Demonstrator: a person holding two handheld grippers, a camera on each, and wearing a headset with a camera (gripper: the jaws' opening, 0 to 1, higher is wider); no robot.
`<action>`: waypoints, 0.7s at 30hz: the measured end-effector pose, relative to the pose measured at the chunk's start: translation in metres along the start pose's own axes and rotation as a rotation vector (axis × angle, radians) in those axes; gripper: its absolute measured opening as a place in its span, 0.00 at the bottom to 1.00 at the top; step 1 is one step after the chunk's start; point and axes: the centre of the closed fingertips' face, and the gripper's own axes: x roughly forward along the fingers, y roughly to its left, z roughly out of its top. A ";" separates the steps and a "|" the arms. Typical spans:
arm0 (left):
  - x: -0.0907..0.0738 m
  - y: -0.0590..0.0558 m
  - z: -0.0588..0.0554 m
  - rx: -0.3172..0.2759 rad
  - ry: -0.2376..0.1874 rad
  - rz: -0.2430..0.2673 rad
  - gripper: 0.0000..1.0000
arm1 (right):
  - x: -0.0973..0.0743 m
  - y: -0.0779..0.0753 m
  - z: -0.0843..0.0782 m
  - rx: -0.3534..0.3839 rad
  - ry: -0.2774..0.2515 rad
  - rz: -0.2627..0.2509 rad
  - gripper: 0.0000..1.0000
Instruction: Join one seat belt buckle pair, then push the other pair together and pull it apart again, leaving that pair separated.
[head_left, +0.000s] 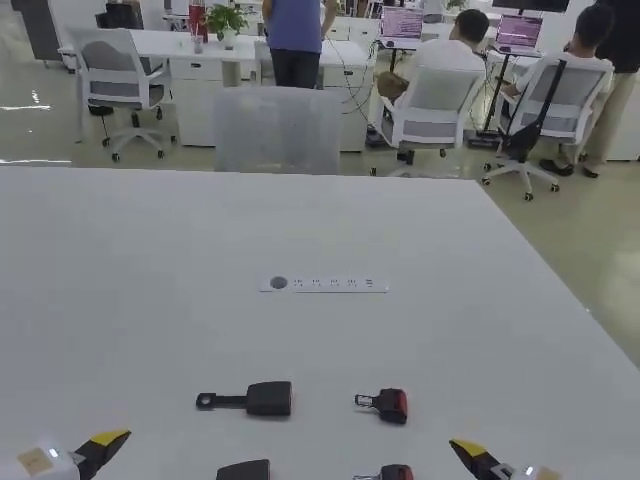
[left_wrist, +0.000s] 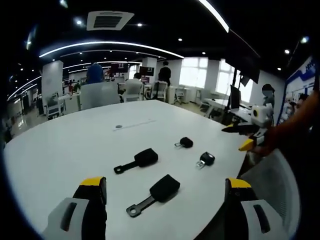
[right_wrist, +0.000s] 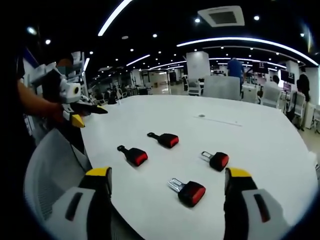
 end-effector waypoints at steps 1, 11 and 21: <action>0.000 0.001 0.000 -0.004 -0.003 0.001 1.00 | 0.000 0.000 0.000 0.000 -0.001 -0.001 0.96; -0.002 0.001 -0.001 -0.013 -0.009 0.008 1.00 | 0.001 0.000 0.001 0.003 -0.007 -0.010 0.96; 0.000 -0.002 -0.003 -0.015 -0.006 -0.002 1.00 | 0.003 0.001 0.002 0.002 -0.004 -0.009 0.96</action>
